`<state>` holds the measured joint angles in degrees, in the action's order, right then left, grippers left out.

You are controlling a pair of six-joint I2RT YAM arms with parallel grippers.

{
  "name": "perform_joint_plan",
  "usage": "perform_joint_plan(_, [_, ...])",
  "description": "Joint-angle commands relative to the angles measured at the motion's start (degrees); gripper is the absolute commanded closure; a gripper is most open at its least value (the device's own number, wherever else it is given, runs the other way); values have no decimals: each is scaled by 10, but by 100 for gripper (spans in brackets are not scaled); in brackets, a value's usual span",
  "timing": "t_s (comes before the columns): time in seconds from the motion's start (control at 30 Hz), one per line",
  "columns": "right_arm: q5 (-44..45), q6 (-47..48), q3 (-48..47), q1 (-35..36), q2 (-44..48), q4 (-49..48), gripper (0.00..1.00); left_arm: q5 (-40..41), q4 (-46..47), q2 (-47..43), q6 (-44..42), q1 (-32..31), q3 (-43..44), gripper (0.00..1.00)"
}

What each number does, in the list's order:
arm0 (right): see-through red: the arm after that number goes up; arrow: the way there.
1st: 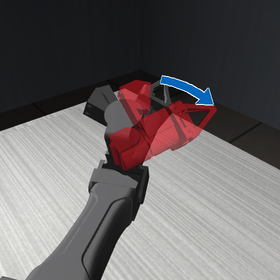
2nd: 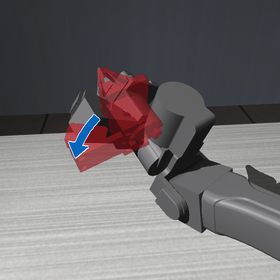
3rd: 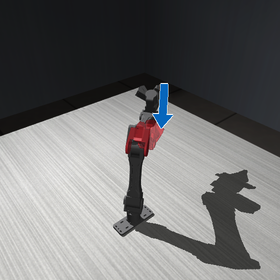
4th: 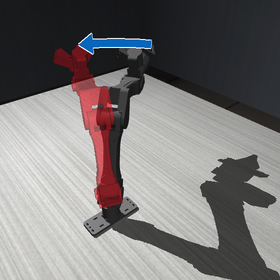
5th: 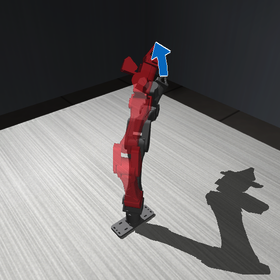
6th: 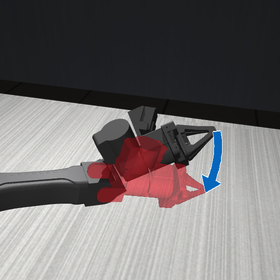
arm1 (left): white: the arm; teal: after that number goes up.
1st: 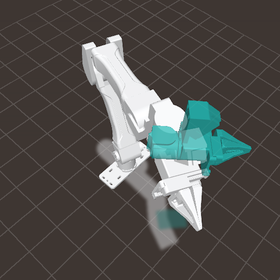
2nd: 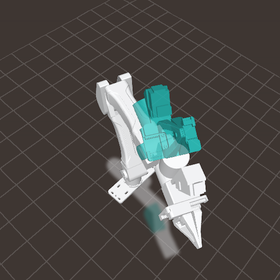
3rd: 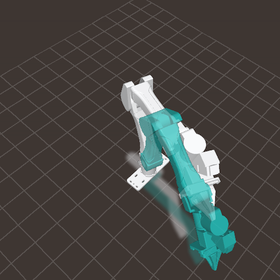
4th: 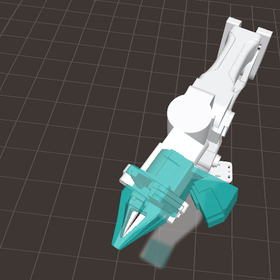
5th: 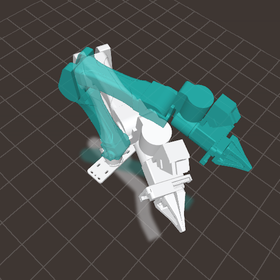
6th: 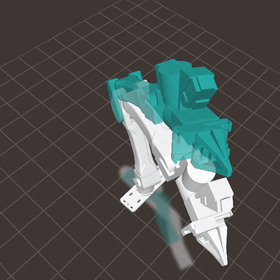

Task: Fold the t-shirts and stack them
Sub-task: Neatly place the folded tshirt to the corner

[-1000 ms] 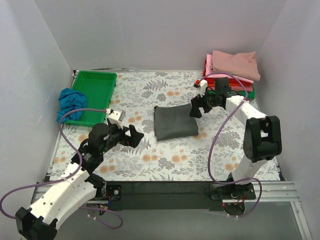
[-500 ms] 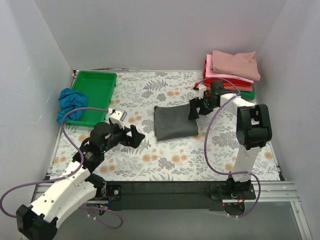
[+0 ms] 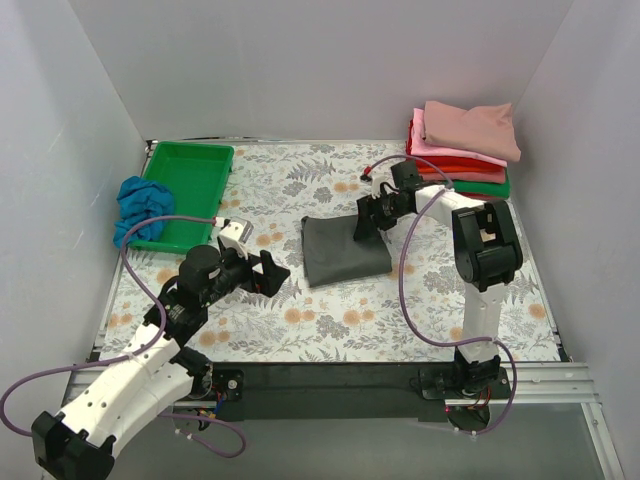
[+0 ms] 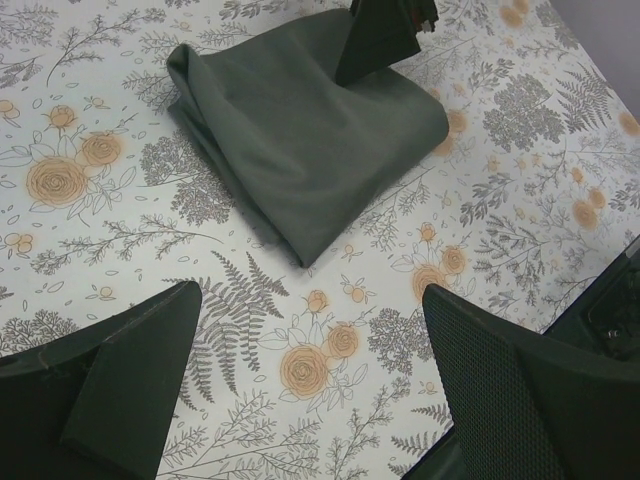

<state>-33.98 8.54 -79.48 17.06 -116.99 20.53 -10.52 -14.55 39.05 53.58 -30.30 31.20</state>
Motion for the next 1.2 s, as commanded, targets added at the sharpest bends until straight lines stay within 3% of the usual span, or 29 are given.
perform_joint_plan(0.0, [15, -22, 32, 9, -17, 35, 35, -13, 9, -15, -4, 2, 3, 8])
perform_joint_plan(0.07, [23, -25, 25, 5, -18, 35, 47, -14, 11, -20, -5, 2, 2, 8])
perform_joint_plan(0.1, [24, -25, 22, 5, -21, 36, 61, -14, 10, -22, -4, 2, 1, 8])
perform_joint_plan(0.17, [22, -21, 13, 1, -26, 39, 76, -16, 11, -22, -4, 3, 1, 8])
perform_joint_plan(0.2, [16, -19, 7, 0, -33, 45, 94, -17, 11, -22, -4, 2, 2, 8])
perform_joint_plan(0.23, [5, -16, 2, -3, -37, 48, 99, -18, 11, -22, -5, 3, 1, 8])
perform_joint_plan(0.5, [-160, 8, -63, -27, -5, 80, 99, -14, 12, -21, -5, 2, 0, 8])
perform_joint_plan(0.67, [-186, 10, -93, -28, 43, 90, 99, -15, 11, -22, -7, 2, 1, 8])
perform_joint_plan(1.17, [58, 78, -248, -21, 54, 144, 99, -17, 12, -23, -10, 2, 0, 8])
